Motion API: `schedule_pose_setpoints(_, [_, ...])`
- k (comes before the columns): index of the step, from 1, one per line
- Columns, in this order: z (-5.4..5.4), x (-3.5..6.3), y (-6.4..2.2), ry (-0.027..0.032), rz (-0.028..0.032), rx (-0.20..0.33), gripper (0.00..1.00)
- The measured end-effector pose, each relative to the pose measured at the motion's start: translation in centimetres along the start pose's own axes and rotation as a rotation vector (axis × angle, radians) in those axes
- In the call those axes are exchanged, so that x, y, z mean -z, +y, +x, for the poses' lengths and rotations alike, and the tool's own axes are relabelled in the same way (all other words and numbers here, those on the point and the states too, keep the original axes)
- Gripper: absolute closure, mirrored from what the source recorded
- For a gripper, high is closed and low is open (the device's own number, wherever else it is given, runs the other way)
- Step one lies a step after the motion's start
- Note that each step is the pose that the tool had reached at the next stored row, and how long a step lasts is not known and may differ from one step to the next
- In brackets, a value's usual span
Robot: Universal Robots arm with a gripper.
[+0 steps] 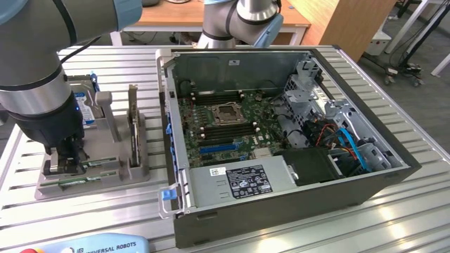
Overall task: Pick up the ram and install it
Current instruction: 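Pick up the ram and move it above insertion slot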
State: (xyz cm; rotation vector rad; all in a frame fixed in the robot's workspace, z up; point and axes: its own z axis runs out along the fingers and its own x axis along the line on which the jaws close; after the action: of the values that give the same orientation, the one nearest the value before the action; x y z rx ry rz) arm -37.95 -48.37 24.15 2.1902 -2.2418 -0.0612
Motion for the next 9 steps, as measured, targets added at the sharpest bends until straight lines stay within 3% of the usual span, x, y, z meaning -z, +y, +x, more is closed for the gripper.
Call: schedule_pose_setpoints(9, [0.02,-0.89,-0.03,0.0,0.0,0.0,0.64])
